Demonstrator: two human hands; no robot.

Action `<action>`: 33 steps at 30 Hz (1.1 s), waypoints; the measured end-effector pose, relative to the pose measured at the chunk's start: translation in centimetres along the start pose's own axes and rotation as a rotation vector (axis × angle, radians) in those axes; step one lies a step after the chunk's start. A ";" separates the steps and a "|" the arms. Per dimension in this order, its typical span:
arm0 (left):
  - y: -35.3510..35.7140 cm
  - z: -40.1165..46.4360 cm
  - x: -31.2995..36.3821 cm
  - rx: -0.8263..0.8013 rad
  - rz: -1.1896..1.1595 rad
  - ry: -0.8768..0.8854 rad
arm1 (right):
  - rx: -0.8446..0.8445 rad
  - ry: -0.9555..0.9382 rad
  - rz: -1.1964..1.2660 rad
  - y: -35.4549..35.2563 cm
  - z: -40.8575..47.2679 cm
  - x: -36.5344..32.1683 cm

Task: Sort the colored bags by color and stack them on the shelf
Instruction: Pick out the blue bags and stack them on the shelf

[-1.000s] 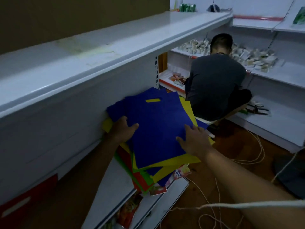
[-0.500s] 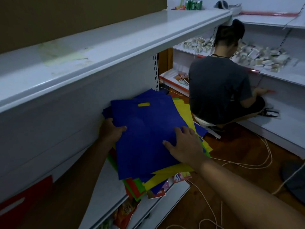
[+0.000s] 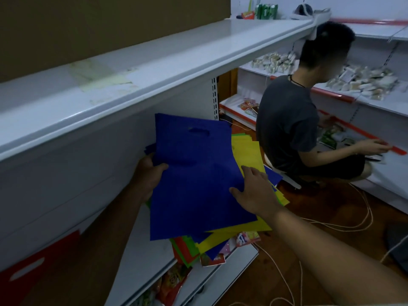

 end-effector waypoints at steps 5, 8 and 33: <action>-1.9 -0.7 1.4 0.005 -0.196 -0.012 | 0.002 0.005 0.393 -1.1 0.4 -1.7; -3.9 -0.9 1.4 0.016 -0.231 -0.038 | 0.060 -0.065 0.488 -1.8 -0.1 -3.5; -19.7 -12.2 1.5 0.234 0.263 0.148 | 0.044 -0.274 0.216 -0.7 -11.5 -17.2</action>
Point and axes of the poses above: each hand's wrist, its own z-axis towards the middle knuckle, its own y-axis out of the palm, x = y × z, the point moved 6 cm from there along z, towards the middle knuckle, and after that the axes turned 7 degrees about -z, right-handed, at the moved point
